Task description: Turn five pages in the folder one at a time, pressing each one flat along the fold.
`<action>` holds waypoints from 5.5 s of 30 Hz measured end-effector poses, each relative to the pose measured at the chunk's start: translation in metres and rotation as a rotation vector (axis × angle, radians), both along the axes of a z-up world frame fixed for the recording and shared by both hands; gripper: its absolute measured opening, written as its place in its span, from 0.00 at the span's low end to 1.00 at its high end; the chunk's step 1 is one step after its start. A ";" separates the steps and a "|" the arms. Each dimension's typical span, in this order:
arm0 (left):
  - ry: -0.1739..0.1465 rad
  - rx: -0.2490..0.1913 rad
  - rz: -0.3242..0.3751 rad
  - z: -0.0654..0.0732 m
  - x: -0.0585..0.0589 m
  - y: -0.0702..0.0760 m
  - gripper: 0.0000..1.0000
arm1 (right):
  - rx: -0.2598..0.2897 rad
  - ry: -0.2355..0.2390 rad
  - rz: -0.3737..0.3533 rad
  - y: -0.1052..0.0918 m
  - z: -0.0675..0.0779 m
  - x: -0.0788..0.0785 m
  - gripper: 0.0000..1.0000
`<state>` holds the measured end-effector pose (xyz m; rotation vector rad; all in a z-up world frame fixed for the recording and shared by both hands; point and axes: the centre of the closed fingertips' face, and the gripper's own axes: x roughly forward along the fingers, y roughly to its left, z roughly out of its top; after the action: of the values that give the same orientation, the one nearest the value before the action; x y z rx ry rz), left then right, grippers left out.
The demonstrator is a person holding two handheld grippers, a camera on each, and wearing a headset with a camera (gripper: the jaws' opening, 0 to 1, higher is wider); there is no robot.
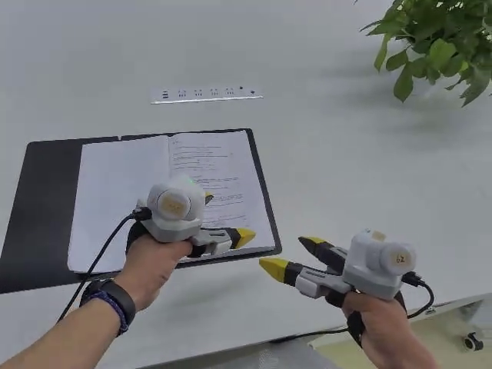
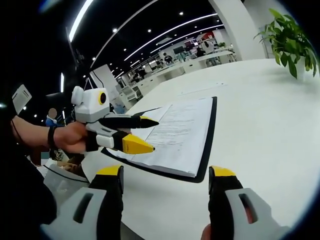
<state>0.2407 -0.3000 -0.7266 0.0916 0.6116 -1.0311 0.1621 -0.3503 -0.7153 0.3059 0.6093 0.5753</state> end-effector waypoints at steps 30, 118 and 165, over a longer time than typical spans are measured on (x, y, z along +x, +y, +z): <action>-0.019 0.134 -0.011 -0.049 -0.003 -0.020 0.65 | 0.026 0.062 -0.034 -0.009 -0.017 -0.007 0.65; -0.056 0.100 0.143 0.001 -0.009 0.116 0.69 | 0.295 -0.061 0.084 0.116 0.035 0.095 0.00; -0.108 0.093 0.414 0.031 -0.029 0.322 0.72 | 0.349 0.008 0.284 0.273 0.029 0.087 0.00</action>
<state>0.2117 0.0217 -0.6952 0.0966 0.5510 -0.5939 0.2492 -0.0776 -0.6865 0.5546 0.5628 0.9573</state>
